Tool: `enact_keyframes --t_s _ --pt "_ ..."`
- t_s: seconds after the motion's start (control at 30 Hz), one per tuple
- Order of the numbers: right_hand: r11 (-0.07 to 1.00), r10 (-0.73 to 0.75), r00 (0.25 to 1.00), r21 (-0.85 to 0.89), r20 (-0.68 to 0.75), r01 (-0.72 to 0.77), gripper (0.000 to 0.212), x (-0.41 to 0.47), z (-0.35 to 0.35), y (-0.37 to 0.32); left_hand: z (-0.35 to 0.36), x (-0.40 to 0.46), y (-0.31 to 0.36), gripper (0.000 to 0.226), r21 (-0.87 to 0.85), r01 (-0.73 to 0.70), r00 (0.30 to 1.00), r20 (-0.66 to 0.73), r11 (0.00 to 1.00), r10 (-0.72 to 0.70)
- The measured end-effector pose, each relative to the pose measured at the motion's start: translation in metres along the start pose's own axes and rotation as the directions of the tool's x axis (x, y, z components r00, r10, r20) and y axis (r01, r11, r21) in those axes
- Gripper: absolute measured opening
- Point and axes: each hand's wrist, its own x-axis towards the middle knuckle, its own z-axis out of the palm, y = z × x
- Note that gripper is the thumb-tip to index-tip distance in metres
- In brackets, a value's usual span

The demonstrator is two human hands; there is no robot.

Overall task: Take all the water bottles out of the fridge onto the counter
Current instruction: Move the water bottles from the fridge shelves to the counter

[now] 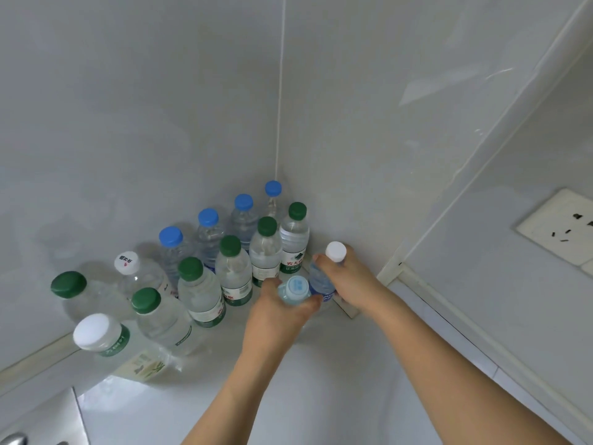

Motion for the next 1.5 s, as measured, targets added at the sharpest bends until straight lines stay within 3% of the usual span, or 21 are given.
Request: enact_keyframes --t_s 0.13,0.27,0.4,0.53,0.8,1.0,1.13,1.17,1.27,1.4,1.5 --pt "0.999 0.005 1.000 0.032 -0.004 -0.005 0.026 -0.003 0.005 -0.004 0.002 -0.003 -0.035 0.067 -0.002 -0.034 0.998 0.055 0.999 0.034" --pt "0.999 0.006 1.000 0.044 0.028 -0.008 0.032 0.000 0.008 -0.011 0.010 0.005 -0.074 0.055 0.047 0.014 0.999 0.028 0.999 -0.015" --pt "0.994 -0.017 0.998 0.113 0.057 0.011 0.037 0.008 0.012 -0.012 0.016 0.017 -0.079 0.052 0.141 -0.032 0.999 -0.011 0.989 0.034" --pt "0.996 -0.045 0.996 0.075 0.083 0.039 0.035 0.014 0.013 -0.016 0.021 0.034 -0.077 0.048 0.159 -0.045 0.995 -0.078 0.986 0.058" --pt "0.996 -0.072 0.997 0.053 0.040 0.070 0.034 0.027 0.017 -0.008 0.028 0.059 -0.084 0.054 0.294 -0.081 0.981 -0.147 0.953 0.128" --pt "0.994 -0.090 0.996 0.067 -0.024 0.092 0.048 0.016 0.017 -0.003 0.033 0.059 -0.086 0.058 0.257 -0.098 0.981 -0.139 0.961 0.137" --pt "0.997 -0.067 0.997 0.030 -0.045 0.069 0.090 -0.010 0.014 -0.009 0.028 0.049 -0.078 0.056 0.195 -0.080 0.989 -0.105 0.978 0.102" --pt "0.998 -0.057 0.997 0.005 -0.054 0.057 0.088 -0.018 0.011 -0.010 0.026 0.043 -0.077 0.056 0.209 -0.079 0.989 -0.106 0.975 0.103" --pt "0.996 -0.035 0.996 -0.084 -0.083 0.028 0.056 -0.057 -0.002 -0.007 0.019 0.013 -0.069 0.062 0.294 -0.098 0.981 -0.132 0.951 0.142" --pt "0.969 -0.031 0.993 -0.245 -0.111 0.003 0.055 -0.118 -0.027 0.022 0.021 -0.041 -0.046 0.069 0.370 -0.154 0.965 -0.142 0.916 0.220" --pt "0.937 -0.041 0.991 -0.349 -0.127 -0.006 0.058 -0.169 -0.059 0.052 0.036 -0.081 -0.032 0.069 0.440 -0.310 0.928 -0.051 0.843 0.368"
